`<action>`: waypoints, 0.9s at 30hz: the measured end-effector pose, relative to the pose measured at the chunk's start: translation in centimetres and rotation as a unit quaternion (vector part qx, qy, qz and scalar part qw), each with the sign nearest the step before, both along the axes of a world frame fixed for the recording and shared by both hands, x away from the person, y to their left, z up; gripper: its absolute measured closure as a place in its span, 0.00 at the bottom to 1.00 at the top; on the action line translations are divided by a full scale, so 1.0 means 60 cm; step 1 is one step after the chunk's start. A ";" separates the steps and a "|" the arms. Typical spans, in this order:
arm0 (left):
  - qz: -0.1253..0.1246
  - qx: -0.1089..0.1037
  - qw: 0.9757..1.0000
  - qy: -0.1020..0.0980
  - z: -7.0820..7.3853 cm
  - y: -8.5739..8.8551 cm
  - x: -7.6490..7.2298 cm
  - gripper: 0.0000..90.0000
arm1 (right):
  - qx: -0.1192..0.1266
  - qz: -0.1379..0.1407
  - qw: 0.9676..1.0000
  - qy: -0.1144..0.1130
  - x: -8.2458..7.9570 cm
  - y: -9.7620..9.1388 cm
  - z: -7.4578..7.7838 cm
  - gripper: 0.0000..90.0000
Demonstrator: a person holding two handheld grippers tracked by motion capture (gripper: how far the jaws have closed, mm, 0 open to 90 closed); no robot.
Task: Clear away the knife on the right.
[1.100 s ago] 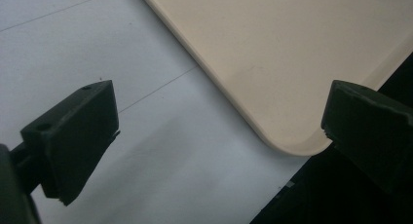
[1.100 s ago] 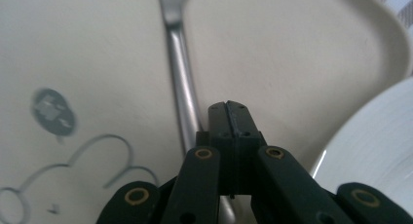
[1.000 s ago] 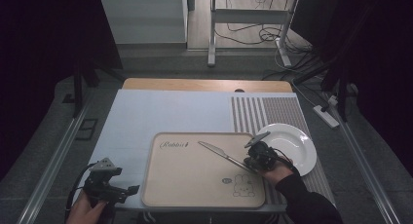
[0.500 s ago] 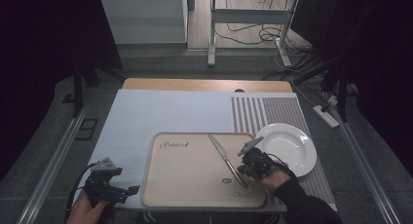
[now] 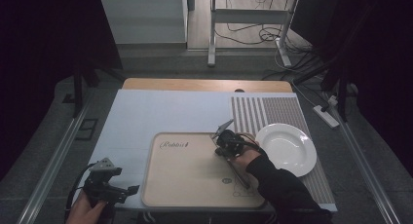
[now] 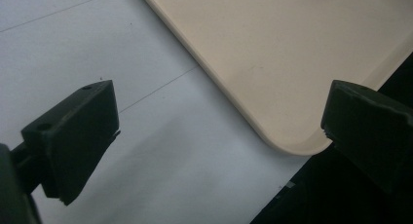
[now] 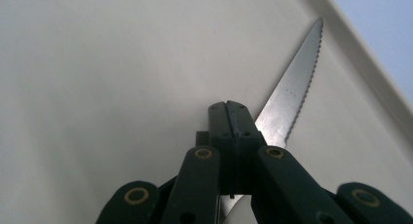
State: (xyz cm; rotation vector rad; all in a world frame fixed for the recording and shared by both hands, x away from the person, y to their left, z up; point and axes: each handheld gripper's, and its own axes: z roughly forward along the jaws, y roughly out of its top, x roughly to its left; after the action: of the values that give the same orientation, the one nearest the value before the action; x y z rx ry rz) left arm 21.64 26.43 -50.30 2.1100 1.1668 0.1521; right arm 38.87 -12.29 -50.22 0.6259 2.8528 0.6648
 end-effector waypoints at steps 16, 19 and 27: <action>0.001 0.006 1.000 0.002 0.000 -0.002 0.001 0.02 | -0.002 -0.051 0.999 0.010 -0.038 -0.106 0.007 1.00; 0.002 0.005 1.000 0.002 0.000 -0.002 0.001 0.02 | -0.001 -0.059 0.998 0.010 -0.041 -0.119 0.008 1.00; 0.002 0.006 1.000 0.003 0.000 -0.003 0.001 0.02 | 0.008 -0.082 0.996 0.012 -0.048 -0.157 0.008 1.00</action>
State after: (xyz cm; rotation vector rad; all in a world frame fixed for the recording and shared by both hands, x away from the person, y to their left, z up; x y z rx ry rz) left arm 21.73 26.26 -50.31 2.1209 1.1757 0.1559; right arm 35.97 -21.70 -49.72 0.8664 2.7804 0.6581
